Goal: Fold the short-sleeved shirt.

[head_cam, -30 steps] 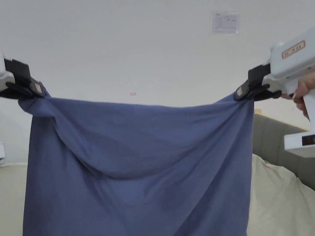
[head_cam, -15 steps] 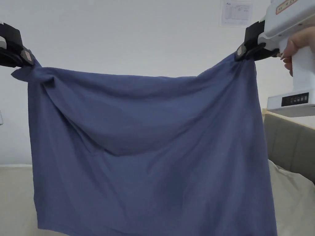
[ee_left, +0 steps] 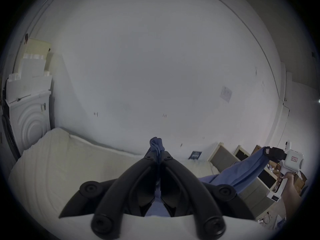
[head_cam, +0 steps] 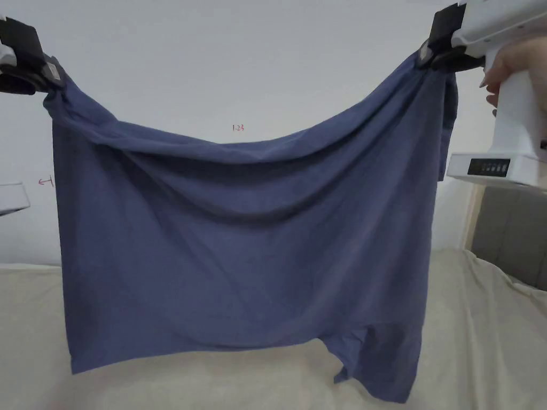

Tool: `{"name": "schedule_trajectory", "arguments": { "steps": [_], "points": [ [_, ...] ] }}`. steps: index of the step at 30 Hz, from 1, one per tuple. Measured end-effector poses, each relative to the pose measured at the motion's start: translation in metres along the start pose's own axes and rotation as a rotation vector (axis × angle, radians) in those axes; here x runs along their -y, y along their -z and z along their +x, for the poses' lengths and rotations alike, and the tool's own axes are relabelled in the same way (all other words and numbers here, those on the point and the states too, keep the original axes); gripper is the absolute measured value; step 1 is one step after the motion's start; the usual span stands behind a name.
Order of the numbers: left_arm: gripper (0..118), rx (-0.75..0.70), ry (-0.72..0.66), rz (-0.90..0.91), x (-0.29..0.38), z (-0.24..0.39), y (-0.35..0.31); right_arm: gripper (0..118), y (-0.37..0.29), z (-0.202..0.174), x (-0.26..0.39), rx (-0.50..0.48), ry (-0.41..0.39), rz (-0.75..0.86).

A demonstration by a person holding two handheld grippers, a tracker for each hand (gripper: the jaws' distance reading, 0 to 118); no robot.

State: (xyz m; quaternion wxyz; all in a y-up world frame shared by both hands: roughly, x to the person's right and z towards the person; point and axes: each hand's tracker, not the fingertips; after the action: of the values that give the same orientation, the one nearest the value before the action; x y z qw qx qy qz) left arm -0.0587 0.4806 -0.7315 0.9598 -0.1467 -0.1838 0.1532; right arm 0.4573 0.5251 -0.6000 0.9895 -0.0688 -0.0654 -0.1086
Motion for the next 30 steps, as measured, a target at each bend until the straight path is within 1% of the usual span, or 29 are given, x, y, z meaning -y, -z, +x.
{"name": "schedule_trajectory", "arguments": {
  "steps": [2,3,5,6,7,8,9,10,11,14,15,16,17,19,20,22,23,24,26,27,28,30],
  "points": [
    [4,-0.015,-0.001,-0.038,0.026,-0.005,0.003,1,0.006,0.007,0.027,0.018,0.016,-0.047],
    [4,0.004,-0.021,-0.071,0.040,-0.010,0.004,1,0.008,0.011,0.044,0.024,0.033,-0.078],
    [4,0.005,-0.074,-0.126,0.067,-0.022,0.006,1,0.011,0.022,0.074,-0.001,0.068,-0.169],
    [4,-0.017,-0.106,-0.165,0.083,-0.025,0.005,1,0.010,0.027,0.090,-0.007,0.076,-0.207],
    [4,0.004,-0.144,-0.198,0.099,-0.029,0.003,1,0.007,0.032,0.107,-0.013,0.076,-0.235],
    [4,0.023,-0.162,-0.237,0.113,-0.032,0.000,1,0.003,0.036,0.121,-0.024,0.055,-0.255],
    [4,0.035,-0.143,-0.278,0.129,-0.034,-0.004,1,-0.004,0.040,0.138,-0.022,0.033,-0.265],
    [4,0.026,-0.119,-0.301,0.144,-0.034,-0.010,1,-0.012,0.044,0.154,-0.023,0.029,-0.268],
    [4,0.022,-0.099,-0.319,0.158,-0.034,-0.017,1,-0.020,0.050,0.167,-0.047,0.032,-0.294],
    [4,0.084,-0.076,-0.358,0.191,-0.036,-0.042,1,-0.057,0.060,0.201,-0.067,0.107,-0.321],
    [4,0.094,-0.075,-0.368,0.200,-0.036,-0.053,1,-0.073,0.063,0.209,-0.108,0.139,-0.320],
    [4,0.129,-0.102,-0.382,0.210,-0.037,-0.066,1,-0.091,0.066,0.217,-0.157,0.161,-0.297],
    [4,0.163,-0.114,-0.425,0.217,-0.036,-0.078,1,-0.111,0.066,0.226,-0.177,0.158,-0.247],
    [4,0.157,-0.090,-0.424,0.233,-0.034,-0.107,1,-0.148,0.065,0.242,-0.185,0.135,-0.247],
    [4,0.187,-0.046,-0.436,0.239,-0.032,-0.120,1,-0.167,0.063,0.251,-0.187,0.124,-0.246],
    [4,0.155,0.065,-0.425,0.256,-0.027,-0.151,1,-0.202,0.061,0.269,-0.185,0.090,-0.258],
    [4,0.137,0.079,-0.445,0.267,-0.027,-0.163,1,-0.219,0.061,0.280,-0.179,0.075,-0.253],
    [4,0.095,0.075,-0.453,0.280,-0.026,-0.176,1,-0.234,0.062,0.290,-0.185,0.051,-0.265],
    [4,0.123,0.020,-0.474,0.303,-0.034,-0.194,1,-0.258,0.062,0.314,-0.150,-0.029,-0.281],
    [4,0.128,0.008,-0.480,0.319,-0.037,-0.204,1,-0.267,0.063,0.326,-0.129,-0.047,-0.307],
    [4,0.114,0.013,-0.487,0.331,-0.038,-0.211,1,-0.275,0.063,0.340,-0.104,-0.026,-0.329],
    [4,0.069,0.003,-0.503,0.360,-0.045,-0.224,1,-0.285,0.071,0.369,-0.089,0.048,-0.394]
  ]
}}
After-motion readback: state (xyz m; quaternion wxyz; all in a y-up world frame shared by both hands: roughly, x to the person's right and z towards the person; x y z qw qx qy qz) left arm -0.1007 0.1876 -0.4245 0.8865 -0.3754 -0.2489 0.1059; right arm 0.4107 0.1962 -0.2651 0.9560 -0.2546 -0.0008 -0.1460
